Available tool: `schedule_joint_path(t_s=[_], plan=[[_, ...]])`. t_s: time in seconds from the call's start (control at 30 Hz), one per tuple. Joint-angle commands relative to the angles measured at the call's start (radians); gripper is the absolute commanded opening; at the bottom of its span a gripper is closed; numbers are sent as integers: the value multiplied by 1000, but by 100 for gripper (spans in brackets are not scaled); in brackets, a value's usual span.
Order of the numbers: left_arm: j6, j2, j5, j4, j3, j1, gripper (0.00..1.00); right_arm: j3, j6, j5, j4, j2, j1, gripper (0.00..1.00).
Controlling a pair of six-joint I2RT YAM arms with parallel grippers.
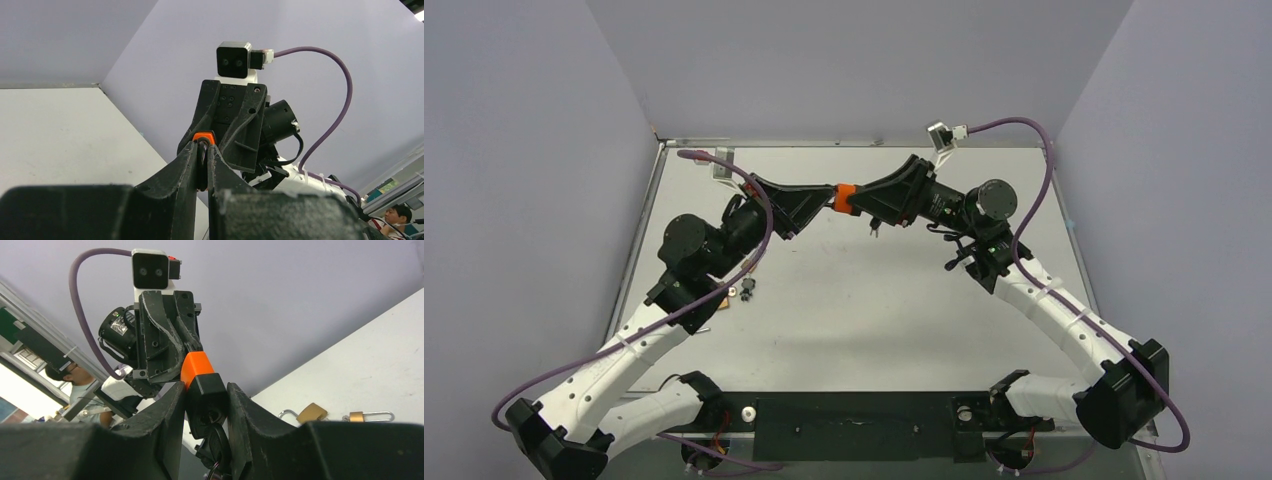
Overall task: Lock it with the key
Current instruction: Lock the lock.
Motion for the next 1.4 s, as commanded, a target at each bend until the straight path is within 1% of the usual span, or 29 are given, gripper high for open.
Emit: schedule_joint_path(t_s=[0.0, 0.17, 0.4, 0.47, 0.53, 0.6, 0.67, 0.7, 0.77, 0.83, 0.9, 0.93, 0.97, 1.0, 1.03, 1.07, 1.1, 1.13, 1.17, 1.23, 1.37], plan=[[-25, 59, 270, -115, -1, -101, 0, 66, 20, 11, 110, 30, 79, 0], [25, 51, 231, -201, 16, -107, 0, 110, 18, 23, 100, 31, 81, 0], [28, 45, 212, -211, 14, -116, 0, 141, -7, 19, 69, 49, 89, 0], [37, 29, 167, -246, 23, -112, 0, 134, -30, 25, 43, 45, 85, 0], [71, 6, 69, -300, 38, -105, 0, 114, -52, 32, 13, 31, 72, 0], [80, -23, 23, -346, 43, -83, 0, 85, -51, 31, 11, 6, 46, 0], [71, -45, 27, -362, 46, -30, 0, 46, -23, 19, 61, -13, 13, 0], [64, -53, 38, -363, 46, 15, 0, 31, 1, 14, 77, -19, -13, 0], [43, -68, 88, -349, 45, 80, 0, -2, 20, 4, 105, -40, -43, 0], [27, -70, 134, -340, 49, 120, 0, -18, 9, -8, 100, -56, -54, 0], [24, -63, 156, -338, 57, 129, 0, -21, -10, -12, 72, -68, -55, 0], [21, -57, 165, -308, 57, 130, 0, -23, -13, -16, 66, -72, -55, 0], [16, -51, 169, -300, 61, 130, 0, -24, -14, -21, 66, -74, -56, 4], [15, -48, 172, -294, 64, 130, 0, -25, -15, -31, 69, -75, -55, 17], [15, -41, 171, -292, 74, 131, 0, -30, -16, -37, 68, -77, -56, 24], [16, -40, 170, -291, 86, 132, 0, -33, -23, -39, 69, -84, -57, 39], [21, -33, 171, -290, 95, 132, 0, -40, -27, -45, 68, -87, -58, 45], [24, -29, 170, -289, 113, 132, 0, -44, -34, -48, 65, -94, -62, 55], [30, -22, 170, -290, 122, 133, 0, -51, -36, -52, 68, -99, -64, 61], [35, -8, 175, -299, 153, 136, 0, -66, -34, -62, 85, -107, -72, 66], [37, 12, 226, -293, 202, 155, 0, -103, -16, -85, 129, -126, -94, 70]])
